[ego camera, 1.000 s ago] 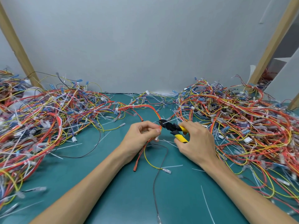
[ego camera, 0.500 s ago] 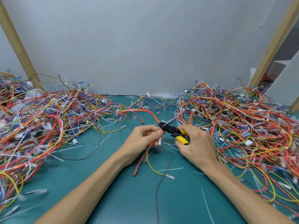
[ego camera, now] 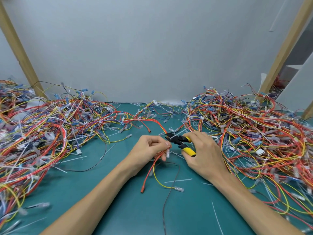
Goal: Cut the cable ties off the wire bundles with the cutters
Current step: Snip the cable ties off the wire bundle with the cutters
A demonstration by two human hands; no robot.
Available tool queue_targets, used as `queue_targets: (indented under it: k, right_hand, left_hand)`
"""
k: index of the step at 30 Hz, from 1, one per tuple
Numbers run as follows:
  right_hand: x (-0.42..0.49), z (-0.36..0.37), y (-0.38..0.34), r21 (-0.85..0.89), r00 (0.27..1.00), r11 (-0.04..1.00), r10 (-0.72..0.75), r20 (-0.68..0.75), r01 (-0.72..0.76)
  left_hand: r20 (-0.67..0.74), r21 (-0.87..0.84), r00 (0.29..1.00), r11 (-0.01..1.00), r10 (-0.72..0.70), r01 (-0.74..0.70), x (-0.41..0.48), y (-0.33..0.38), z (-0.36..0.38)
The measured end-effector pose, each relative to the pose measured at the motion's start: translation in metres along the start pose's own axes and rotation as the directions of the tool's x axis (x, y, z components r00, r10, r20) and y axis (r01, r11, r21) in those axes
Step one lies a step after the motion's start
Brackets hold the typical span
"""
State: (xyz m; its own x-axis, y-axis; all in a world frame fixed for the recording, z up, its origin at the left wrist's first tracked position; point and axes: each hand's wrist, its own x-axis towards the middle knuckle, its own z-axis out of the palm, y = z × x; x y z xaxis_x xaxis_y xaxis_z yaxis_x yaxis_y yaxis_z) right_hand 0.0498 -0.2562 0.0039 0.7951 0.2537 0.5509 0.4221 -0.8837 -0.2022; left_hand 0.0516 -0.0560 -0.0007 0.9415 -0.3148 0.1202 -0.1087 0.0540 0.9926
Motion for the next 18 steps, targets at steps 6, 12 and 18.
queue_targets:
  k: [6,12,18]
  right_hand:
    - [-0.0019,-0.0029,-0.0018,-0.035,1.0,0.999,0.025,0.003,-0.025]
    - [-0.0033,-0.003,-0.0024,-0.025,0.997,0.997,0.074,0.019,-0.074]
    - [-0.0022,-0.0031,-0.0001,-0.016,0.997,0.997,0.072,-0.003,-0.072]
  left_hand:
    - [0.005,0.042,1.0,0.999,0.018,-0.018,-0.0013,0.0032,0.002]
    - [0.029,0.059,0.999,0.998,0.016,-0.018,-0.0029,0.0054,0.0017]
    - [0.052,0.072,0.999,0.997,0.012,-0.016,-0.0045,0.0066,0.0021]
